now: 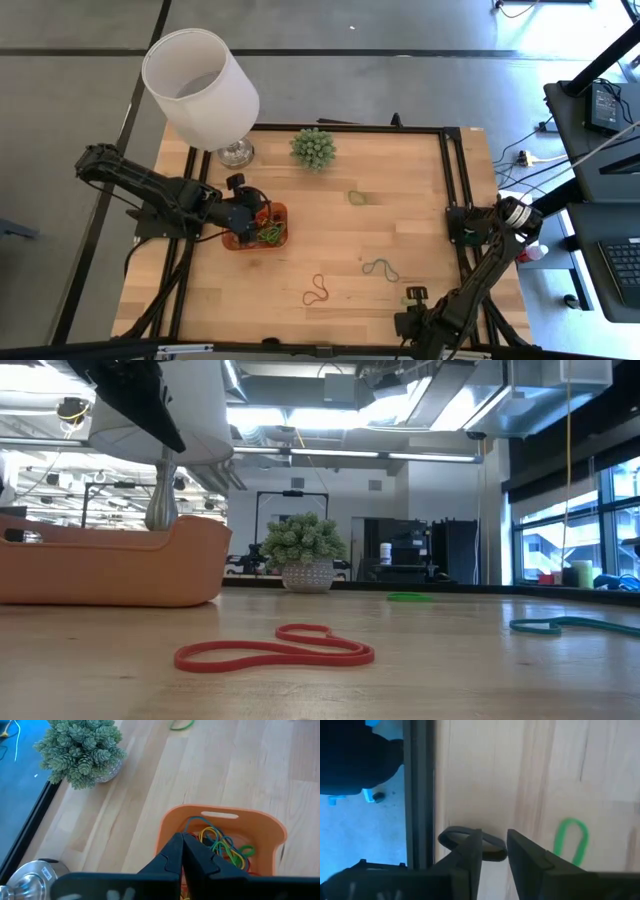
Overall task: Pick and place rubber bands into bin
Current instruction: Put the black rubber band into the orange bin
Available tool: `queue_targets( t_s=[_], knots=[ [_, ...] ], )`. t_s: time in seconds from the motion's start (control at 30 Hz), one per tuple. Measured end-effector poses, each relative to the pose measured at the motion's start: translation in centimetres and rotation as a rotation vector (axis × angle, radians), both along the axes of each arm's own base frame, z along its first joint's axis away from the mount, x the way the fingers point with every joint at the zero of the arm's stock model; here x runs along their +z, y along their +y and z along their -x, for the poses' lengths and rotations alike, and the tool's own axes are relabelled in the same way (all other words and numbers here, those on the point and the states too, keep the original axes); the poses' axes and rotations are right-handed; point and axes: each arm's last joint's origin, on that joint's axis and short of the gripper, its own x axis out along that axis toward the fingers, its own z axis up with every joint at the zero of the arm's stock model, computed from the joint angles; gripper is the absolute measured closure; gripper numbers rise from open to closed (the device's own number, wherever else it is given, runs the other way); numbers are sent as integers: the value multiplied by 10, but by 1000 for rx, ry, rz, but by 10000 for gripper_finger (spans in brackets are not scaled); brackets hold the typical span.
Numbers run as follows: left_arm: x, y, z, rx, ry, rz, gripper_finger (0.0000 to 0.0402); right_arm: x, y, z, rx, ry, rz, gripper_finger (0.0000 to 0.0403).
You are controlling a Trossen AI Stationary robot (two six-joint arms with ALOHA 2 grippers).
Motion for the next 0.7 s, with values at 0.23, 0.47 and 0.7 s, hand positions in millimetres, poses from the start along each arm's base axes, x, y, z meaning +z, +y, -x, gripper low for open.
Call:
queue_targets(
  t_s=[0.23,0.47,0.7],
  knots=[
    [0,0,0,8,-3,10,396,-7,-1,2,5,26,-22,310],
    [0,0,0,10,-4,11,396,-13,-3,6,19,50,-20,311],
    [0,0,0,10,-5,11,396,-25,-5,13,33,43,-31,312]
  ],
)
